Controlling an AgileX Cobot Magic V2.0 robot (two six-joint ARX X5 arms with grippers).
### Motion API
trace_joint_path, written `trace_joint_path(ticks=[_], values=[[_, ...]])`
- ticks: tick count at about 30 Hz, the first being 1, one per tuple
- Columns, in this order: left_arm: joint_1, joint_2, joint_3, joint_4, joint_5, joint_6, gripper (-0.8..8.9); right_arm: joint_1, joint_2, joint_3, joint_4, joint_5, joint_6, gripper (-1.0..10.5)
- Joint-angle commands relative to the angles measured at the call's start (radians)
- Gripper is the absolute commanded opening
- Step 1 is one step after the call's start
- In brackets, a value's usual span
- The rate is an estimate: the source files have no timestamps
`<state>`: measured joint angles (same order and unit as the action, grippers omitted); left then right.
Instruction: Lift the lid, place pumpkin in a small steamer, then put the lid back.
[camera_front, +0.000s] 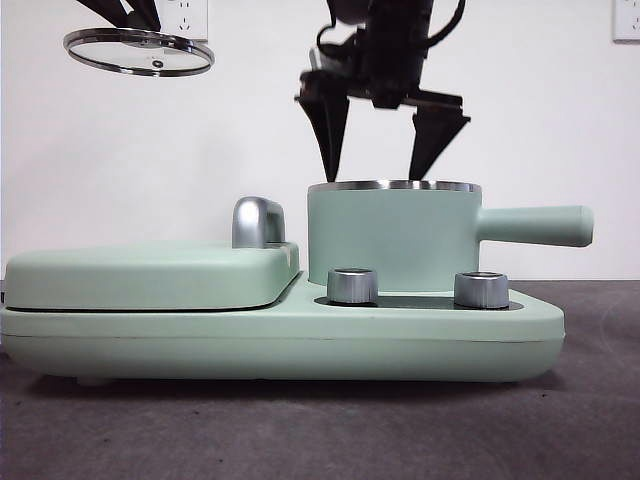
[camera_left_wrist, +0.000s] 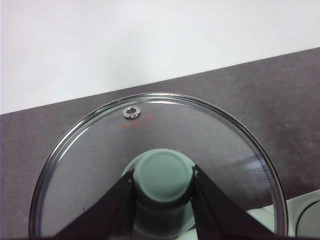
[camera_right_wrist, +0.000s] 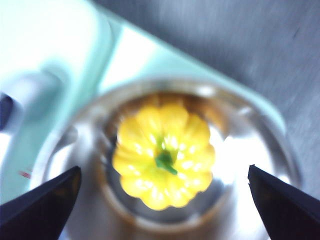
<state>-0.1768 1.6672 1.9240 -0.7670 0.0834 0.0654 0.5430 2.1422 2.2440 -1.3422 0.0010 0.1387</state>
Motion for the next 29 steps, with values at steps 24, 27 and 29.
trace_joint_path(ticks=[24, 27, 29], values=[[-0.057, -0.004, 0.031, 0.003, 0.036, -0.029, 0.17, 0.025, -0.874, -0.686, -0.083, 0.028, 0.003, 5.4], [-0.087, -0.004, 0.031, 0.000, 0.050, -0.029, 0.17, 0.025, -1.002, -0.799, -0.082, 0.031, 0.003, 5.4], [-0.108, -0.004, 0.031, -0.006, 0.051, -0.029, 0.17, 0.025, -1.083, -0.869, -0.069, 0.032, 0.003, 5.4]])
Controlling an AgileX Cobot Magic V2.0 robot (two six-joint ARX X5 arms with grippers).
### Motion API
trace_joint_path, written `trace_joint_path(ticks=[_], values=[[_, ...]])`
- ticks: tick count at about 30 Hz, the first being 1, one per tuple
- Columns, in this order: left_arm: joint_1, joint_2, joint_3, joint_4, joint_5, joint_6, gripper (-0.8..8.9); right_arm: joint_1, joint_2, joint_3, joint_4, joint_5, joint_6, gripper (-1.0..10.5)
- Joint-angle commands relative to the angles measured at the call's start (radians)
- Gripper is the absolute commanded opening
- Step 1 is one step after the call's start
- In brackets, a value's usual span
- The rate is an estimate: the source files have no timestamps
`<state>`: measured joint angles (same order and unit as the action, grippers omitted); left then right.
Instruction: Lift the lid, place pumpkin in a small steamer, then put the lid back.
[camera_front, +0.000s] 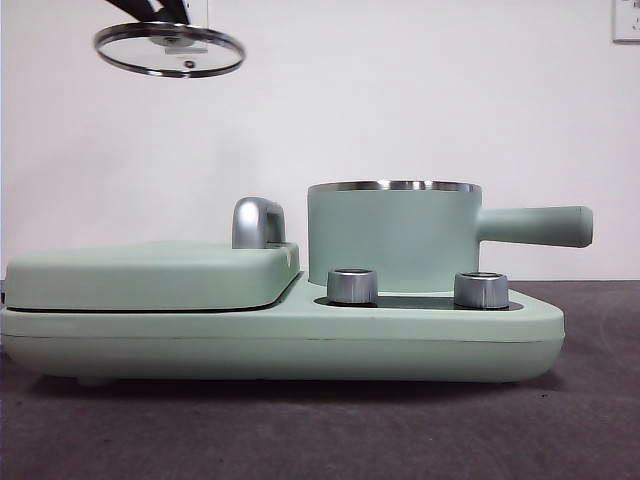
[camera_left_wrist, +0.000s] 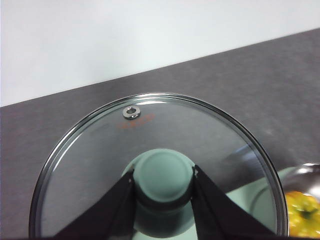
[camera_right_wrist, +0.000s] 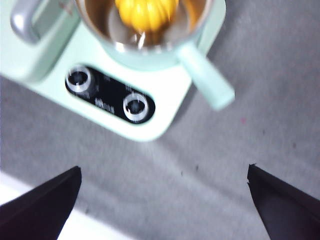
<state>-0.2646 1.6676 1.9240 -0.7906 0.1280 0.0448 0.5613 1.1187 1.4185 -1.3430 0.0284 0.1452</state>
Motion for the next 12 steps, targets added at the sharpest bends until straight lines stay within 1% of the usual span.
trace_joint_path(ticks=[1, 3, 7, 9, 12], values=[[-0.033, -0.004, 0.031, 0.013, 0.007, -0.008, 0.17, 0.007, -0.108, -0.084, -0.038, 0.002, -0.003, 5.4], [-0.059, -0.004, 0.031, 0.003, 0.008, -0.008, 0.17, 0.007, -0.204, -0.159, 0.050, -0.008, 0.006, 5.4], [-0.118, -0.004, 0.016, -0.005, 0.012, -0.007, 0.17, 0.007, -0.383, -0.296, 0.222, -0.013, 0.049, 5.4], [-0.147, -0.004, 0.000, -0.005, 0.020, -0.007, 0.17, 0.007, -0.458, -0.343, 0.265, -0.013, 0.063, 5.4], [-0.189, -0.004, -0.040, 0.015, 0.024, -0.006, 0.17, 0.007, -0.546, -0.384, 0.275, -0.002, 0.080, 5.4]])
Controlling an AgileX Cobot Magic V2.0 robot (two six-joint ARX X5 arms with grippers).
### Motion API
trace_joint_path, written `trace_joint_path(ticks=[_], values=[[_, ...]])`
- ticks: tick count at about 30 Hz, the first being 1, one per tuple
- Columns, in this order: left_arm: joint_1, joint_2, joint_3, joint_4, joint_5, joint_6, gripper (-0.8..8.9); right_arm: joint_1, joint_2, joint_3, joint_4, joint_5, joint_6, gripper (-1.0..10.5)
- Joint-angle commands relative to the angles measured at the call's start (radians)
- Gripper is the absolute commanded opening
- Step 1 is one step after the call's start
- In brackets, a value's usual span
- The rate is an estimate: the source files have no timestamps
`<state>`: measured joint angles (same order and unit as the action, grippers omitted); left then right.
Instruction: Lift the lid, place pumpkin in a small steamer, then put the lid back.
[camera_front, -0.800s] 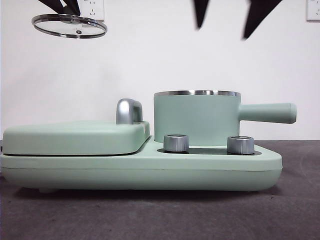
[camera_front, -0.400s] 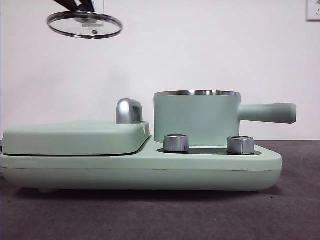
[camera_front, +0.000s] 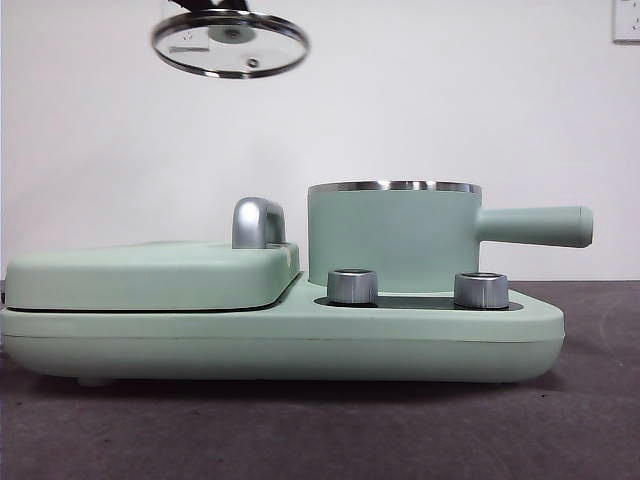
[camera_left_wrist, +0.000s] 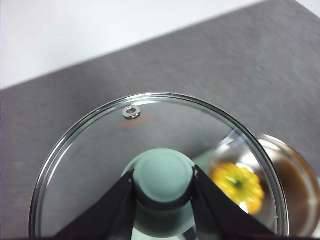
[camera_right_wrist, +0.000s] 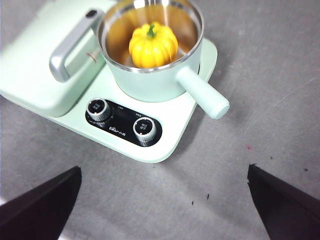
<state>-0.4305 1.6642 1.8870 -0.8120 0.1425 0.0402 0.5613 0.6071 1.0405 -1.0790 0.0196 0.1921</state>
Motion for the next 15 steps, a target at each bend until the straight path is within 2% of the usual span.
trace_joint_path(ticks=[1, 7, 15], values=[[-0.038, -0.001, -0.020, 0.050, 0.010, 0.000, 0.17, 0.007, -0.058, -0.013, 0.008, 0.008, 0.038, 5.4], [-0.132, -0.001, -0.106, 0.137, 0.016, 0.004, 0.17, 0.006, -0.145, -0.027, 0.002, 0.012, 0.063, 5.4], [-0.261, 0.019, -0.159, 0.246, 0.016, 0.047, 0.17, 0.006, -0.152, -0.027, 0.002, 0.015, 0.066, 5.4]])
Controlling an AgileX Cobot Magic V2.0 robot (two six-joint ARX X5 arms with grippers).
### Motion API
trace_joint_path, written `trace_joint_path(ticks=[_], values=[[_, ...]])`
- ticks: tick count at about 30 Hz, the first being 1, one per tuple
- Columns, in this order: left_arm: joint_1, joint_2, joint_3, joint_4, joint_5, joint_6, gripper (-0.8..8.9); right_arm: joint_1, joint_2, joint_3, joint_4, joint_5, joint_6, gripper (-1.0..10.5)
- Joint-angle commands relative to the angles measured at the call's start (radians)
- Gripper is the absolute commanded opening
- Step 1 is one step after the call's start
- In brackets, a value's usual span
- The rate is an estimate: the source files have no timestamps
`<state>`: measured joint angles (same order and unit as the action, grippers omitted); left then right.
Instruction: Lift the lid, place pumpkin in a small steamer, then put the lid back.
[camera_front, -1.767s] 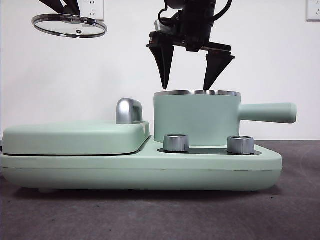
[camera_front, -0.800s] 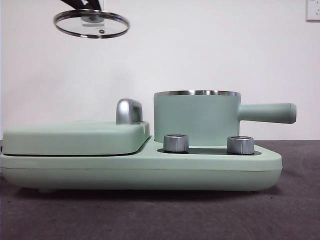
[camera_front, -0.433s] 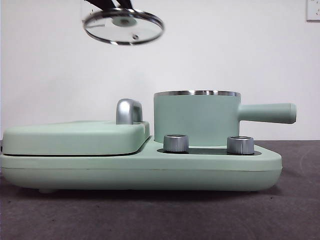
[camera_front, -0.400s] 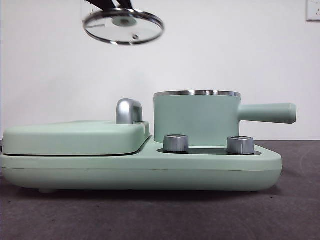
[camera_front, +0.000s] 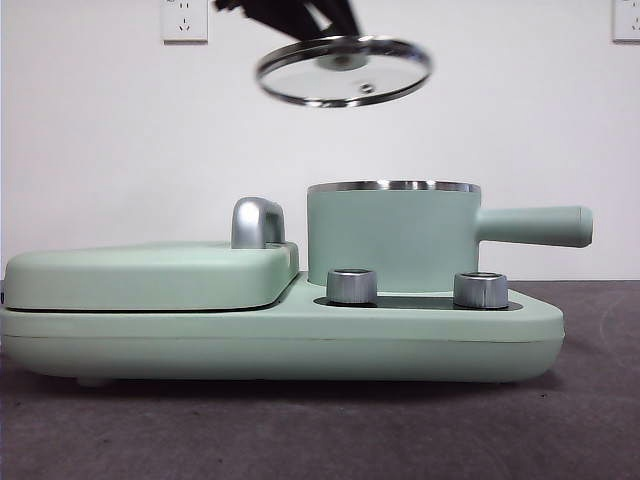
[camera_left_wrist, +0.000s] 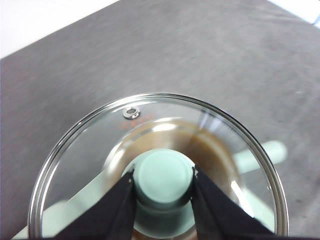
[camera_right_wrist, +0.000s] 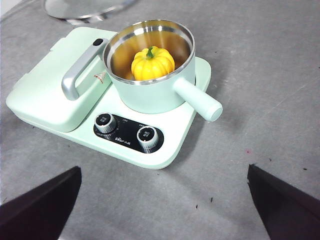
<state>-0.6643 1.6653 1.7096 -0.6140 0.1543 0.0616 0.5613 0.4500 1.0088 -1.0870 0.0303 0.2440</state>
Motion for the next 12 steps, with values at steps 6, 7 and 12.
trace_joint_path(ticks=[6, 7, 12], values=[[-0.079, 0.060, 0.018, 0.092, 0.003, 0.035, 0.17, 0.006, 0.005, 0.005, 0.010, 0.004, 0.031, 5.4], [-0.082, 0.068, 0.018, 0.092, 0.003, 0.035, 0.17, 0.006, 0.005, 0.005, 0.010, 0.004, 0.033, 5.4], [-0.089, 0.106, 0.017, 0.092, 0.003, 0.035, 0.17, 0.006, -0.002, 0.005, 0.036, 0.059, 0.034, 5.4]])
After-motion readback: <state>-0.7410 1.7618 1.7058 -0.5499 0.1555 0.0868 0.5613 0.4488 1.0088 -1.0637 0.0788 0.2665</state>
